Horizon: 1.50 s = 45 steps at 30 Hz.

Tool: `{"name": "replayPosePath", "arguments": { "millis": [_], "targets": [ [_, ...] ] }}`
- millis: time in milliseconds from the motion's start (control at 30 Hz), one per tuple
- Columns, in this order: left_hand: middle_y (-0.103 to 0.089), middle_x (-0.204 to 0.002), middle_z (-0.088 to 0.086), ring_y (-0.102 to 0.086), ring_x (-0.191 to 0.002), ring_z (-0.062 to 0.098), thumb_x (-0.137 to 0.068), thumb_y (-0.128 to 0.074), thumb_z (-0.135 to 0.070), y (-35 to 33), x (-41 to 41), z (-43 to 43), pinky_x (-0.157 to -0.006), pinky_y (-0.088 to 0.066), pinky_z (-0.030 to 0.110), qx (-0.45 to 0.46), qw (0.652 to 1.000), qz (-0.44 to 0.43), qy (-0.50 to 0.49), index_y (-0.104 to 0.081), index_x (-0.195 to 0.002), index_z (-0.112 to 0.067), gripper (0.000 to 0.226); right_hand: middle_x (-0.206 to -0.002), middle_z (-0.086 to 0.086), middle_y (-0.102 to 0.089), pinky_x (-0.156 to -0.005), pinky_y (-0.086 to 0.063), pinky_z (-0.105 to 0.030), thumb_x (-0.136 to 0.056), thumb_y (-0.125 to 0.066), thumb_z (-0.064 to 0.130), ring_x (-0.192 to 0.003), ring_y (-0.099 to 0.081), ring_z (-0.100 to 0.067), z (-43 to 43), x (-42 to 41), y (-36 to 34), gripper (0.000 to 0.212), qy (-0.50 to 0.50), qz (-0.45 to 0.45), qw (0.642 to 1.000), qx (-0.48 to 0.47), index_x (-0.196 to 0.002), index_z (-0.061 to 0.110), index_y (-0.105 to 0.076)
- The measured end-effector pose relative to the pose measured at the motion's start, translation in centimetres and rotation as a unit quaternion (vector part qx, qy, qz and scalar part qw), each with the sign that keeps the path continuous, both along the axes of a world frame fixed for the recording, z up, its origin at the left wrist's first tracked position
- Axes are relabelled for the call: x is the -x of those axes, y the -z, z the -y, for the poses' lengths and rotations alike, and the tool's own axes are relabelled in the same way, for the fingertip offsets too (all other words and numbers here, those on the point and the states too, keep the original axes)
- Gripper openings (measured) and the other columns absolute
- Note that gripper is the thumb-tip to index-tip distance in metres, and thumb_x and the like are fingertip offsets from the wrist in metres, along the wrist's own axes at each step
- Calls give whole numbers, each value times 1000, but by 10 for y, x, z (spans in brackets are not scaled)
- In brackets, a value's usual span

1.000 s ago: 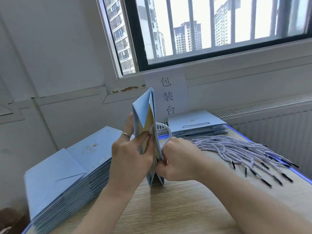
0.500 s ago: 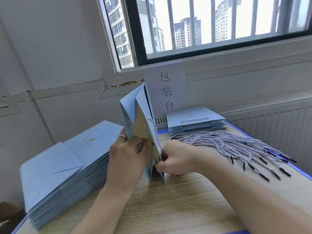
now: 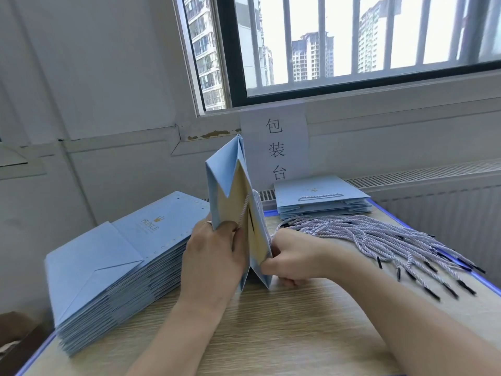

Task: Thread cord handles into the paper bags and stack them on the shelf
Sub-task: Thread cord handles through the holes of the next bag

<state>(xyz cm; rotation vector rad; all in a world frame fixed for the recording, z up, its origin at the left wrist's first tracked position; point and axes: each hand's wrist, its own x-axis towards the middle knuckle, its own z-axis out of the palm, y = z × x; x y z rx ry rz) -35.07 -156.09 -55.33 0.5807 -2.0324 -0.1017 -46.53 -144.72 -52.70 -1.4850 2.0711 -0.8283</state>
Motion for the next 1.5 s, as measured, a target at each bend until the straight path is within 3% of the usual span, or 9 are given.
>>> {"name": "replayPosePath", "arguments": {
  "millis": [100,200,367,500,600,700,967,1167,1500],
  "targets": [
    [-58,-65,9,-53,-60,30,-89,-67,-28,2,1,0,-55,-44,32,-16,999,38,14,-74,-73,-17,20,-36,5,-47,-45,-36,-22,-85,-52,11,-35,-40,-13,-1,-2,-1,51,-7,-24,1000,-5,-36,25,-57],
    [-63,-65,7,-58,-62,26,-88,-65,-29,1,0,3,-57,-43,29,-28,998,40,41,-75,-71,-19,22,-31,5,-38,-40,-28,-21,-87,-55,16,-32,-32,-11,-2,-1,-2,55,-14,-85,996,-2,-34,14,-45],
    [-63,-61,5,-55,-58,21,-85,-68,-29,-2,-7,5,-56,-33,25,-35,997,20,62,-75,-67,-17,22,-42,-1,-18,-48,-22,-32,-83,-64,30,-46,-19,-19,-2,-1,-5,58,19,-248,959,136,-43,15,-25],
    [-60,-60,-1,-43,-53,11,-86,-54,-38,-1,-6,3,-51,-25,11,-26,997,31,66,-61,-59,-22,33,-45,-6,-22,-47,-22,-31,-85,-57,22,-46,-20,-21,0,-6,-5,50,0,-312,941,132,-45,11,-29],
    [-57,-64,-5,-41,-55,13,-89,-44,-35,-7,-8,-3,-52,-26,14,-11,997,27,68,-53,-71,-25,22,-48,-6,-28,-48,-24,-32,-88,-54,24,-47,-24,-22,0,-7,-5,45,3,-342,934,101,-51,7,-35],
    [-49,-62,-6,-45,-58,12,-88,-41,-33,-12,-13,-6,-55,-29,17,-35,994,-28,103,-61,-87,-22,23,-50,-8,-30,-47,-24,-32,-89,-55,26,-47,-26,-22,0,-7,-6,46,3,-339,936,90,-53,6,-36],
    [-57,-58,0,-43,-46,13,-88,-58,-28,-9,-8,-2,-48,-35,22,0,994,-45,96,-73,-76,-16,23,-49,-8,-24,-48,-26,-31,-84,-57,22,-46,-21,-22,4,-6,-1,45,-2,-307,946,107,-49,7,-32],
    [-51,-47,2,-43,-50,21,-84,-55,-27,-6,-6,0,-47,-35,30,-59,990,-37,120,-50,-52,-26,32,-50,-7,-20,-49,-23,-33,-85,-57,18,-49,-17,-21,3,-6,-1,49,-12,-279,954,109,-48,11,-27],
    [-54,-52,2,-46,-49,23,-86,-52,-29,-10,-10,-6,-48,-42,36,-29,994,-21,108,-71,-73,-21,25,-53,-9,-20,-48,-17,-31,-88,-56,17,-49,-14,-19,2,-4,0,48,-18,-239,965,102,-50,11,-26]
  ]
}}
